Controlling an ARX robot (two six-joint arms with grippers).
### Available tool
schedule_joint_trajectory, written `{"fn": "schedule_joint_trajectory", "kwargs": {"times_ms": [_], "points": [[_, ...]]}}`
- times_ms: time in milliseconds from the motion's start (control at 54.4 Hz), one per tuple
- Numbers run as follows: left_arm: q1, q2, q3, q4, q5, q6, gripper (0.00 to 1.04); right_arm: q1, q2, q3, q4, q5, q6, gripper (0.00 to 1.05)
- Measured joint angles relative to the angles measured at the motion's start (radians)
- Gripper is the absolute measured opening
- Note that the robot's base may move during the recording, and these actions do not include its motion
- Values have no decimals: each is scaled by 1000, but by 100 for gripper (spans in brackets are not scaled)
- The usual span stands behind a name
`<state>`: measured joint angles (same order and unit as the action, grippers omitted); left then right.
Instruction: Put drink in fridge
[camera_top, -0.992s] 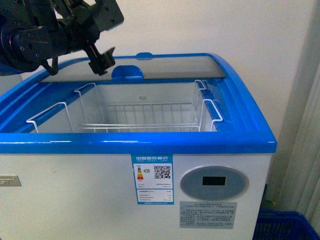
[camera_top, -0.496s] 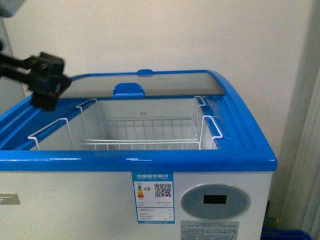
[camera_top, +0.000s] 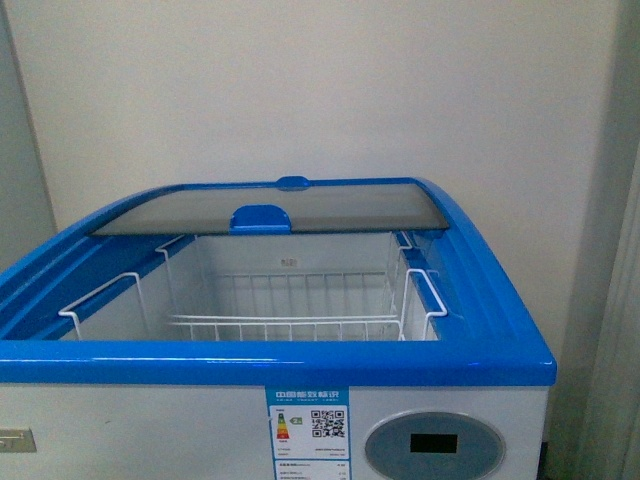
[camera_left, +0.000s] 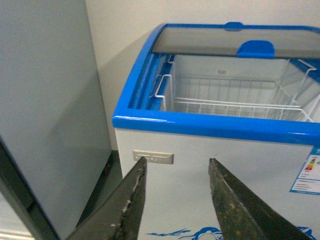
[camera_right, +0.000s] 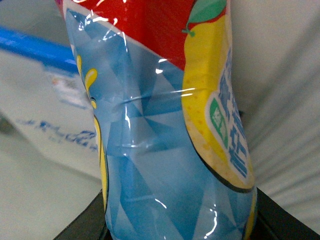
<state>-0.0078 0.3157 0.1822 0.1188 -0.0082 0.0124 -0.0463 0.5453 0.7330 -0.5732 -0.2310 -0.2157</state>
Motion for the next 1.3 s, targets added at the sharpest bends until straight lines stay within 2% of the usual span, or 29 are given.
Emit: {"fn": "schedule_joint_trajectory", "kwargs": {"times_ms": [73, 110, 276, 386, 533, 588, 661, 827, 1065, 1304], "points": [[2, -24, -14, 1, 9, -2, 29, 50, 90, 51, 45, -26, -129, 46], [2, -37, -27, 1, 8, -3, 22, 82, 158, 98, 83, -23, -225, 46], [3, -65, -58, 1, 8, -3, 3, 145, 375, 257, 122, 7, -477, 46], [3, -84, -73, 1, 9, -7, 3, 187, 542, 374, 102, 42, -681, 46], [3, -109, -92, -2, 8, -7, 3, 255, 792, 521, 88, 176, -931, 46], [3, -140, -95, -38, 8, -7, 3, 282, 875, 574, 75, 217, -973, 46], [3, -219, -108, -116, 9, -7, 3, 328, 1005, 671, 64, 264, -994, 46], [3, -262, -122, -121, 8, -7, 3, 417, 1249, 920, 88, 329, -1008, 46], [3, -304, -167, -121, 8, -7, 3, 442, 1450, 1106, 74, 363, -1003, 46], [3, -309, -167, -121, 8, -8, 3, 451, 1592, 1162, 72, 365, -969, 46]]}}
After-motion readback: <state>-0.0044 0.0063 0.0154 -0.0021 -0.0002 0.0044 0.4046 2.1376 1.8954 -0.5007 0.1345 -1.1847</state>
